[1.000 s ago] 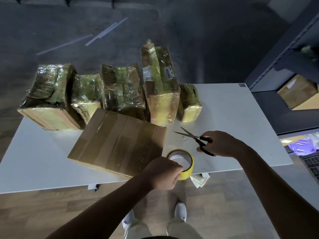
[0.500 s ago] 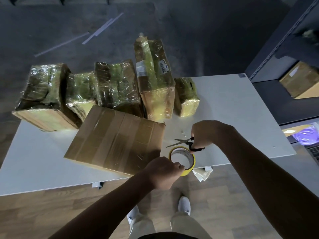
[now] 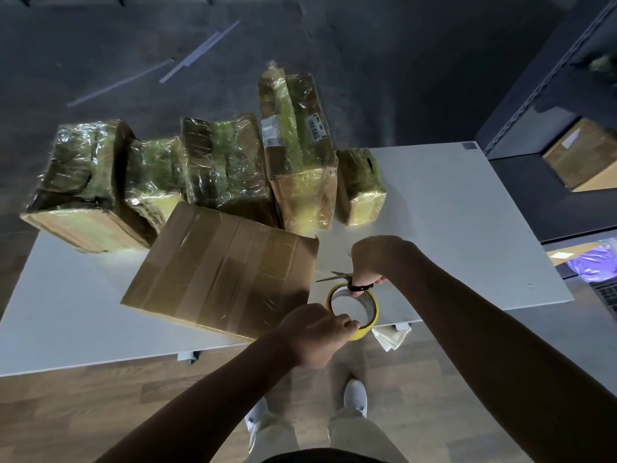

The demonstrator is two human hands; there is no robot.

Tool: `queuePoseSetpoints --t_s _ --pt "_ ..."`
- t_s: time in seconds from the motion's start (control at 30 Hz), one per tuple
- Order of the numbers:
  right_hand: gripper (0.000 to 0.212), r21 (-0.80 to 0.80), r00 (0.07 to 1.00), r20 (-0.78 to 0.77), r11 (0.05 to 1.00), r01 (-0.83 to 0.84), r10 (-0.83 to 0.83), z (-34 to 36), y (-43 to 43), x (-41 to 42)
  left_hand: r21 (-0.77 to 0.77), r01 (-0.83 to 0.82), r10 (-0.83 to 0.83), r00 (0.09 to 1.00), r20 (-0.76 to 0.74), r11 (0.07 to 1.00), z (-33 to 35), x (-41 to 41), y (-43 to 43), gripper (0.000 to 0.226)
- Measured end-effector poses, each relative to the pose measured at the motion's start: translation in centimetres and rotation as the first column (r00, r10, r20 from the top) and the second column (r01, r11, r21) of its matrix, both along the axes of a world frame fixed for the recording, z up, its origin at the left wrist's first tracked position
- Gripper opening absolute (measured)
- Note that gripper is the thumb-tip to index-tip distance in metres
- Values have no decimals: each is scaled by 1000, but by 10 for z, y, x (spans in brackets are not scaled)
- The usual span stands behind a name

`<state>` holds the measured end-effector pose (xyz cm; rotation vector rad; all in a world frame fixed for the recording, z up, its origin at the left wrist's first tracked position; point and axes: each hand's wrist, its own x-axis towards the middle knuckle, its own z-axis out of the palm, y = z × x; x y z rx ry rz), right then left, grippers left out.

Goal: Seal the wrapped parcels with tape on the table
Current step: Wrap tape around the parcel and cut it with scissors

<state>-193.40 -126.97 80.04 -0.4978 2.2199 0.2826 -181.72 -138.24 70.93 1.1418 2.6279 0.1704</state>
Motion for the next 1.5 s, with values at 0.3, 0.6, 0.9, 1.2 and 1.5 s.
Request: queuePoseSetpoints --t_s 0.3,0.6,0.9,1.2,1.5 --pt "43 88 993 103 994 -67 58 -10 -17 -5 16 1 -1 1000 -24 1000 -4 -1 -1 41" --pt "29 81 986 164 996 -40 26 -9 -26 -14 41 -7 8 999 -32 999 -5 -2 -1 36" --pt "28 231 980 102 954 -189 170 -16 -21 -25 33 50 -51 999 16 998 3 -2 0 24" --pt "34 179 998 -46 983 -43 52 -29 49 -30 -113 38 -48 995 -88 993 1 -3 5 19" --pt "36 -97 906 -334 965 242 -261 -107 104 -5 -23 -21 19 996 -87 1000 -6 -6 9 14"
